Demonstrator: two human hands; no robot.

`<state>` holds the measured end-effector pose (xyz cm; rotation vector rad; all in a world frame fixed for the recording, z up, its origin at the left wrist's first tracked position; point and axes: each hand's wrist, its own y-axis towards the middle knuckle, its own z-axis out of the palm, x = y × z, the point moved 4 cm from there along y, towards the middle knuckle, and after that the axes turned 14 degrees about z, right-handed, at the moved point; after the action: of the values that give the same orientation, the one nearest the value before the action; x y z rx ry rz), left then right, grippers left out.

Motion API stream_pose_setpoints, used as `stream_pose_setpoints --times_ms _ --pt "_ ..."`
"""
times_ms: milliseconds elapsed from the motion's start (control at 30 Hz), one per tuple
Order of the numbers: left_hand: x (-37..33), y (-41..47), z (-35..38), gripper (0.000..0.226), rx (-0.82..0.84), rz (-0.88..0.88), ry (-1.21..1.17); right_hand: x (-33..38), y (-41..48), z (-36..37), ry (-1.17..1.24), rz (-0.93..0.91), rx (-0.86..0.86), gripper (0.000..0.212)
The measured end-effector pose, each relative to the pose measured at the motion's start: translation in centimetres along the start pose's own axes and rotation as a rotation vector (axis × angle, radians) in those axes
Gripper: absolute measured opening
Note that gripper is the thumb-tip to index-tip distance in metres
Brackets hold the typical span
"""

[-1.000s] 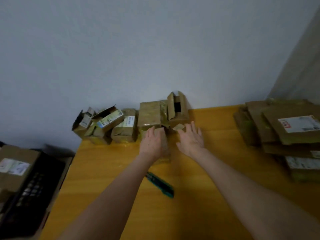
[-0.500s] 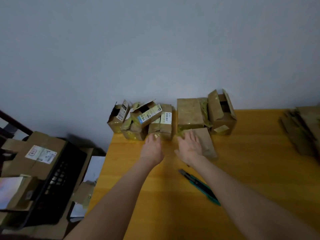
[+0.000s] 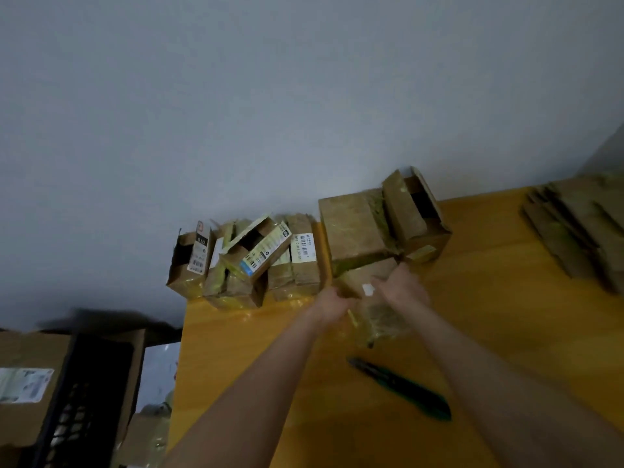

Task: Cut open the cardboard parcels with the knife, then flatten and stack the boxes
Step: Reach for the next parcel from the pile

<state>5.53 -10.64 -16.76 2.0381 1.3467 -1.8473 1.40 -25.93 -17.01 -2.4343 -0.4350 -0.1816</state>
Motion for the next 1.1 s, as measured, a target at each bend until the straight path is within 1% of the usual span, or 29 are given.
stream_pose_setpoints --times_ms 67,133,200,267,300,367,400,467,533,567,600,667,700,733,800,900,967,1033,1100 --pt "0.0 0.3 1.5 0.04 0.04 -0.038 -0.11 -0.6 0.2 0.6 0.049 0.024 0.034 0.066" --pt "-0.2 0.3 1.6 0.047 -0.01 -0.058 -0.205 -0.6 -0.3 0.6 0.108 0.03 -0.002 0.065" --pt "-0.6 0.1 0.9 0.043 -0.045 -0.047 -0.251 -0.5 -1.2 0.2 0.179 0.041 -0.055 0.066" --pt "-0.9 -0.4 -0.3 0.036 -0.056 -0.016 -0.246 -0.6 -2.4 -0.2 0.306 0.073 -0.084 0.068" --pt "-1.1 -0.9 -0.8 0.04 -0.062 0.006 -0.257 -0.7 -3.1 -0.3 0.391 0.08 -0.092 0.067" --pt "-0.8 -1.5 -1.4 0.069 -0.085 0.014 -0.327 -0.8 -5.0 -0.8 0.578 0.075 -0.095 0.056" --pt "-0.6 -2.1 -1.7 0.077 -0.09 -0.001 -0.378 -0.9 -6.0 -0.9 0.674 0.068 -0.075 0.048" --pt "-0.2 -3.1 -2.2 0.081 -0.092 -0.039 -0.475 -1.1 -8.0 -0.9 0.799 0.009 -0.049 0.033" --pt "0.6 -3.8 -3.0 0.085 -0.112 -0.084 -0.563 -1.2 -9.8 -0.9 0.779 -0.094 -0.061 0.019" --pt "0.9 -4.1 -3.5 0.08 -0.137 -0.087 -0.589 -1.2 -10.6 -1.0 0.757 -0.129 -0.048 0.017" --pt "0.9 -4.6 -3.9 0.071 -0.156 -0.085 -0.598 -1.4 -11.4 -0.9 0.735 -0.16 -0.015 0.027" --pt "1.5 -5.3 -4.5 0.052 -0.193 -0.095 -0.595 -1.7 -12.6 -0.2 0.719 -0.173 0.109 0.065" --pt "1.7 -5.8 -4.7 0.045 -0.205 -0.1 -0.596 -1.8 -12.9 0.2 0.711 -0.171 0.161 0.077" --pt "2.0 -6.2 -4.9 0.042 -0.219 -0.096 -0.601 -1.9 -13.3 0.6 0.703 -0.175 0.195 0.083" --pt "2.6 -7.0 -5.0 0.04 -0.254 -0.082 -0.606 -2.1 -13.8 1.6 0.678 -0.198 0.206 0.079" --pt "4.8 -7.9 -5.2 0.039 -0.292 -0.05 -0.576 -2.0 -14.2 3.5 0.583 -0.239 0.16 0.075" --pt "6.2 -8.6 -5.6 0.037 -0.3 -0.051 -0.376 -1.6 -14.4 5.2 0.442 -0.24 0.122 0.072" --pt "7.7 -9.3 -6.2 0.038 -0.301 -0.066 -0.116 -1.4 -14.4 7.3 0.234 -0.228 0.059 0.061" --pt "8.4 -10.0 -6.8 0.04 -0.273 -0.009 0.04 -1.0 -14.6 9.0 0.09 -0.25 0.008 0.051"
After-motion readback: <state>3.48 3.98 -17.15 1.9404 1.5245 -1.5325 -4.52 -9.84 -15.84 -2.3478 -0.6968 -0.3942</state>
